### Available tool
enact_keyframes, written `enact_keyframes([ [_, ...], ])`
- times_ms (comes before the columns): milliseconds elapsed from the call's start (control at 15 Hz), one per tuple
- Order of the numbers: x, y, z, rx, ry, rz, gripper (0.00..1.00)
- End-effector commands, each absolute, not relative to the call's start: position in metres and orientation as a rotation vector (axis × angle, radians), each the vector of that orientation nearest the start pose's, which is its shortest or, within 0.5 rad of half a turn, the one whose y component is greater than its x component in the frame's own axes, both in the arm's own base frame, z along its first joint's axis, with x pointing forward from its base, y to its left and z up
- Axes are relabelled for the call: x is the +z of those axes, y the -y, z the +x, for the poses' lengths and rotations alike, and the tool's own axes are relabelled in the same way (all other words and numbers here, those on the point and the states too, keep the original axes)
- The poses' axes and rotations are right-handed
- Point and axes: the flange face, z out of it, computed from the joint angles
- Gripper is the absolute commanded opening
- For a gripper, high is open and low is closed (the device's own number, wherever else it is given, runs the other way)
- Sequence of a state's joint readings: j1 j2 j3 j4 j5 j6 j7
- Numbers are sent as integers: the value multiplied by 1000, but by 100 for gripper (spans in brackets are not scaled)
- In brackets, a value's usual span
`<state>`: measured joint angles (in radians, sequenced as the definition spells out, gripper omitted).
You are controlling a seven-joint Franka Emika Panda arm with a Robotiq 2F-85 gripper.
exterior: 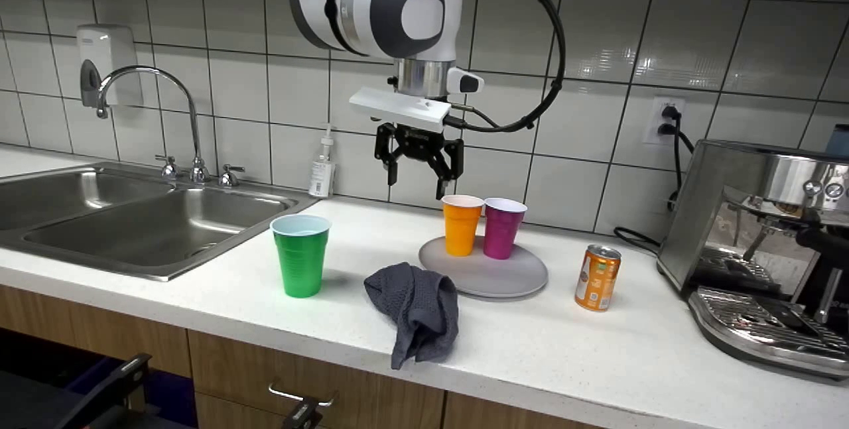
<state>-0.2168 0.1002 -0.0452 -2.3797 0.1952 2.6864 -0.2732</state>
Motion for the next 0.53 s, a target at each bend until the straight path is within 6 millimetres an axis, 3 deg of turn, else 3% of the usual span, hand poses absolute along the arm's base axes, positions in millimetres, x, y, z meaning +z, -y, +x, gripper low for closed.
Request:
enact_keyframes([
  [0,310,123,477,-341,-149,-3062,100],
  [467,308,90,455,-290,-7,-3053,100],
])
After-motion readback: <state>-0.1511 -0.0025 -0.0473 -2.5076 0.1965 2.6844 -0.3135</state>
